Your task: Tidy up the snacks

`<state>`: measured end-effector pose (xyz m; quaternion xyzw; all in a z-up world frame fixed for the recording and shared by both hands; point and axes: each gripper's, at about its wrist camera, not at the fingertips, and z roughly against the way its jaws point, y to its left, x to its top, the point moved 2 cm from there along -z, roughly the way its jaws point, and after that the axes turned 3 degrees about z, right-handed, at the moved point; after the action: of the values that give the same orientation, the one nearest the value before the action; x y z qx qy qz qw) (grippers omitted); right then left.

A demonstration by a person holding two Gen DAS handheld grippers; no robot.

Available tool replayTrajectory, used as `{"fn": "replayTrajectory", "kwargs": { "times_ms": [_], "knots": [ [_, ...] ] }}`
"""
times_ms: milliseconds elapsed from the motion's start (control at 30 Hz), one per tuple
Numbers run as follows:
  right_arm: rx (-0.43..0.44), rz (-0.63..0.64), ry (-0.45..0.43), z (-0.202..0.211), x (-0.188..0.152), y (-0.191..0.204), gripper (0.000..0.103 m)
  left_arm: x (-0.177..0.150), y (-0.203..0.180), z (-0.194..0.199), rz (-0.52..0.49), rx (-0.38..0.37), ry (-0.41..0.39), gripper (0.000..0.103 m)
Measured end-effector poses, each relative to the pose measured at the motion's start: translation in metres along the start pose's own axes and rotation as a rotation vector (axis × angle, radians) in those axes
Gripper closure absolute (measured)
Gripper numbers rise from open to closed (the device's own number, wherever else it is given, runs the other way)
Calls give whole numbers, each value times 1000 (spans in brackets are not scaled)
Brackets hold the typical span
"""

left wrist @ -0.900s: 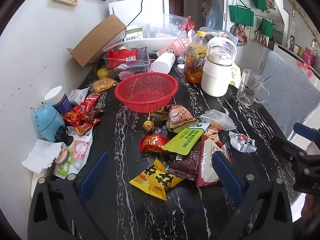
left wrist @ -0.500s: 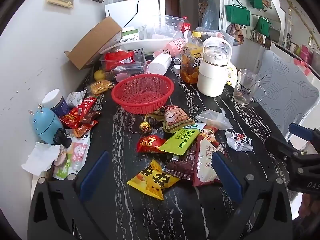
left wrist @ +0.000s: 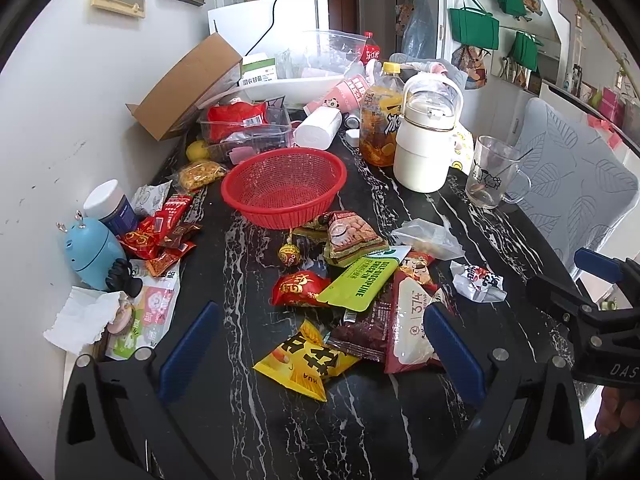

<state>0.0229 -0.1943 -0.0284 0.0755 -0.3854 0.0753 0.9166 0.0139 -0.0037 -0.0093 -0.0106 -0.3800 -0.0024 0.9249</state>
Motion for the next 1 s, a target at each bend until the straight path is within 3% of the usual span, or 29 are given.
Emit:
{"fn": "replayTrajectory", "kwargs": {
  "times_ms": [1000],
  "knots": [
    [9, 7, 8, -2, 2, 1, 0, -1, -3, -2, -8, -1, 10, 0]
  ]
}}
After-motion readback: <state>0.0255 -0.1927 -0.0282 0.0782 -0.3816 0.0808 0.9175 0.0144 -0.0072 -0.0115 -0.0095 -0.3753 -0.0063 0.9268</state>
